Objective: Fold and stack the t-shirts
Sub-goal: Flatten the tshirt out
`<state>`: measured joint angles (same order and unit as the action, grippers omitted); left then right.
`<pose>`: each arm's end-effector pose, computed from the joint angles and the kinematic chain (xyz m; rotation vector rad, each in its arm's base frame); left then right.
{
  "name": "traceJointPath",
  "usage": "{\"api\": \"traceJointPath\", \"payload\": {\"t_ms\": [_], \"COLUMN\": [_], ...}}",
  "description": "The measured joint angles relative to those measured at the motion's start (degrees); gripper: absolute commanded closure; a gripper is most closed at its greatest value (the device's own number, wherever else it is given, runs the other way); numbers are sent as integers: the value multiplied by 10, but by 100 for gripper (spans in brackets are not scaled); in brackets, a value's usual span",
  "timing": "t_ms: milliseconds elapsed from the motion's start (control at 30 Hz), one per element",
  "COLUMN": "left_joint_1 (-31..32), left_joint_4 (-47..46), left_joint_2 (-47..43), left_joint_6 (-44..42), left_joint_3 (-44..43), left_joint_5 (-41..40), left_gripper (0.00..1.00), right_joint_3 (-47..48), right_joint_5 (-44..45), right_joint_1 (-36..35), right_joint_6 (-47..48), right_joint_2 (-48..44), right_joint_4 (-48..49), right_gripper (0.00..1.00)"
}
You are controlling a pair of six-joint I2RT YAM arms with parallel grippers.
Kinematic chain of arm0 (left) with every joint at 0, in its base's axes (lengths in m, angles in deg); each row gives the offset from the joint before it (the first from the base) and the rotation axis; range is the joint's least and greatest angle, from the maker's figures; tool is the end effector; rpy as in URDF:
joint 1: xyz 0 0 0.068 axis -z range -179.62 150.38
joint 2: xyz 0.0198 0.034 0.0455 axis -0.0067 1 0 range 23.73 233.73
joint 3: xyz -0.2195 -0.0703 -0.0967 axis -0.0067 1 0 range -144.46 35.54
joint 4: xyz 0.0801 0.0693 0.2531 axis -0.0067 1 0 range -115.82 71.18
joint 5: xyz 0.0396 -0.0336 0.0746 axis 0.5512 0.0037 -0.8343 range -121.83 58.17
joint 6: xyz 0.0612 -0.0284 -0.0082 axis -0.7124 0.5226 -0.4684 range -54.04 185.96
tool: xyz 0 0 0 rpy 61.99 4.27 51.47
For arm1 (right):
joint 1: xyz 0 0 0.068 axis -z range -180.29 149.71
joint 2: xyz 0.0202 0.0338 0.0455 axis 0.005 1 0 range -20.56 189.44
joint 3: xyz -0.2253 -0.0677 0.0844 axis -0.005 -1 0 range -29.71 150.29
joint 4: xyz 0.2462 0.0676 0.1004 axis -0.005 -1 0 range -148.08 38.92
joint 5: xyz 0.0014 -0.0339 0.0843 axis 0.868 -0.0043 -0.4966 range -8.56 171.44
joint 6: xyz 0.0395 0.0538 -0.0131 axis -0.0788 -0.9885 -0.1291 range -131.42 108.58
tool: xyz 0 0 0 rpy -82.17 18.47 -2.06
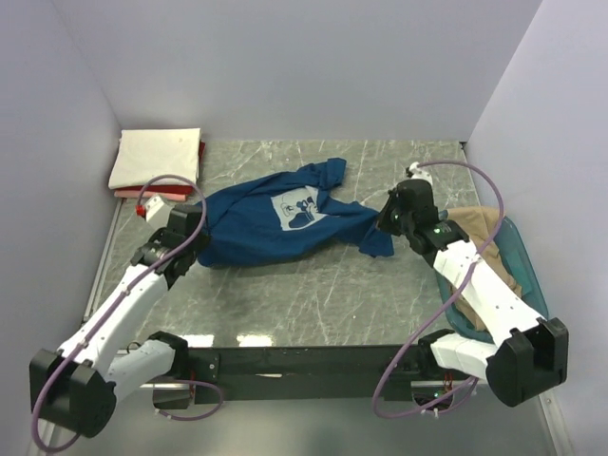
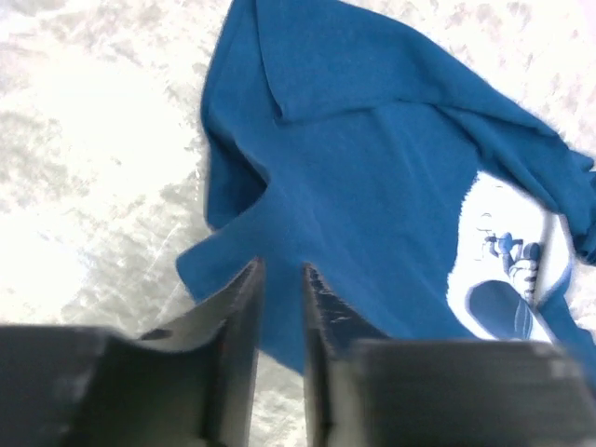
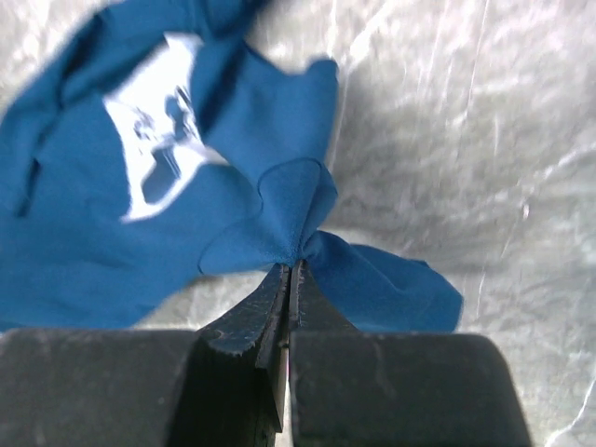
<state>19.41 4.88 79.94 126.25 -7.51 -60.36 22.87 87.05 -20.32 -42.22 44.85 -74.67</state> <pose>0.2353 -0.0537 0.2283 -1.0061 1.9906 -0.1689 0.2732 0.0940 0.2568 0.2641 2.2144 0.3844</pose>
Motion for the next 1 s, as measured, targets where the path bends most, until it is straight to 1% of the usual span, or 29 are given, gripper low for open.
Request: {"api": "traceJointPath", "payload": {"t_ms": [100, 167, 267, 400, 567, 733, 833, 1000], "left_joint_1": [-10, -12, -12, -12, -12, -12, -12, 2], "left_joint_4": [-4, -10, -24, -34, -31, -30, -36, -49], "left_joint_2": [43, 73, 85, 70, 17, -43, -54, -40], "left_joint_6": [-26, -31, -31, -16, 30, 74, 86, 104], "left_joint_3": [-18, -18, 5, 56, 137, 203, 220, 223], "left_joint_5": [24, 43, 72, 90, 99, 108, 118, 124], "left_gripper": [49, 47, 47, 50, 56, 54, 54, 54], "right_joint_3": [27, 33, 32, 19, 10, 6, 6, 6], "right_joint_5": [-3, -8, -15, -20, -23, -23, -23, -23], "right_joint_1": [10, 12, 12, 12, 12, 13, 13, 13], "right_joint_6": [2, 3, 4, 5, 5, 5, 5, 4], "right_joint_2": [15, 31, 56, 65, 66, 70, 72, 75], "right_joint_4": [0, 4, 4, 4, 5, 9, 9, 13], "right_gripper": [100, 100, 100, 100, 100, 100, 100, 100]}}
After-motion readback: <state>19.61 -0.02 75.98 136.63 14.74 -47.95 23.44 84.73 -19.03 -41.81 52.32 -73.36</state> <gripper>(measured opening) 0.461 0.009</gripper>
